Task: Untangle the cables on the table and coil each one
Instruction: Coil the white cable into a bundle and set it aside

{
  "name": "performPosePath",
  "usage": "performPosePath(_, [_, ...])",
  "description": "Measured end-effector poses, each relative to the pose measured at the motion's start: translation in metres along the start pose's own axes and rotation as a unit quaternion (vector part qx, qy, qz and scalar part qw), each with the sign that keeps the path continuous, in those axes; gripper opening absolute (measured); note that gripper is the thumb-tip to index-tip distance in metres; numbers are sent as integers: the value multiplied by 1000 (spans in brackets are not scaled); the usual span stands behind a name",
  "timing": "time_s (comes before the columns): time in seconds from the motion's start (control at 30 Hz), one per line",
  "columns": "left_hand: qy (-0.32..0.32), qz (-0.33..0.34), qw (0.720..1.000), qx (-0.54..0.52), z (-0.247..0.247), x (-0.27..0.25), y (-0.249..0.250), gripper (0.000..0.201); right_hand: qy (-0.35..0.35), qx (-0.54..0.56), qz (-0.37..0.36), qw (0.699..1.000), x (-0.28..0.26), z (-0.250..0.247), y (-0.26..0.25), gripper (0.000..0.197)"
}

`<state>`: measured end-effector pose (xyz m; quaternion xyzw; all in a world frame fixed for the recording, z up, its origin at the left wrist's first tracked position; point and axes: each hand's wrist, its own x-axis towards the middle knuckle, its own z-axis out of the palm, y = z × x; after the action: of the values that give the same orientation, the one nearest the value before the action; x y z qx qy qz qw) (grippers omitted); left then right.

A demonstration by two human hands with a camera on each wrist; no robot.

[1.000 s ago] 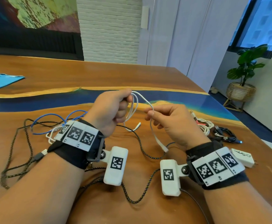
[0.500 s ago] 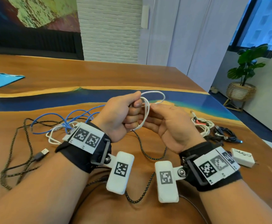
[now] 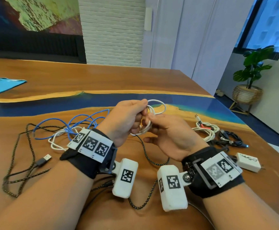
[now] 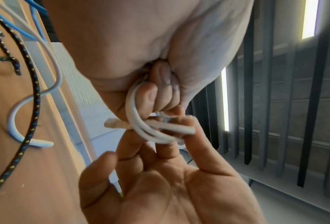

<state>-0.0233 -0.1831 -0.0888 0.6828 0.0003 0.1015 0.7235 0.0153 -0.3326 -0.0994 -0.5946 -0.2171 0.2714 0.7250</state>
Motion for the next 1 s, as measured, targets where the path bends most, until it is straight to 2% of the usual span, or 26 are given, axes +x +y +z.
performPosePath(0.1, [-13,-3,1000,11,1,-2,2,41,-12,-13,-14,1000,1,-1,2,24])
performPosePath(0.13, [-8,-1,1000,10,0,-2,3,40,-2,-30,-26,999,2,-1,4,27])
performPosePath(0.27, [-2,12,1000,-17,-2,-1,4,40,76,-93,-69,990,7,-7,5,13])
performPosePath(0.33, [-17,15,1000,-17,1,-2,3,40,79,-95,-64,990,8,-7,4,11])
performPosePath(0.43, [-33,17,999,-18,4,-4,3,40,41,-60,-42,996,4,-5,1,7])
performPosePath(0.53, [-30,13,999,-16,4,-5,4,38,-26,-41,-32,998,0,-6,-1,29])
performPosePath(0.57, [-25,12,1000,-14,4,-4,4,38,-32,-54,-35,997,1,-5,0,30])
performPosePath(0.7, [-20,24,999,-8,4,-3,1,38,40,-100,-68,992,4,3,6,13])
performPosePath(0.77, [-11,31,999,-10,4,-2,0,39,77,-85,-82,990,6,1,7,15])
performPosePath(0.87, [-3,48,999,-20,4,-1,0,39,108,-38,-88,990,5,-5,5,29])
performPosePath(1.0, [15,65,997,-35,5,-1,-1,38,160,-99,-114,976,3,-8,1,24])
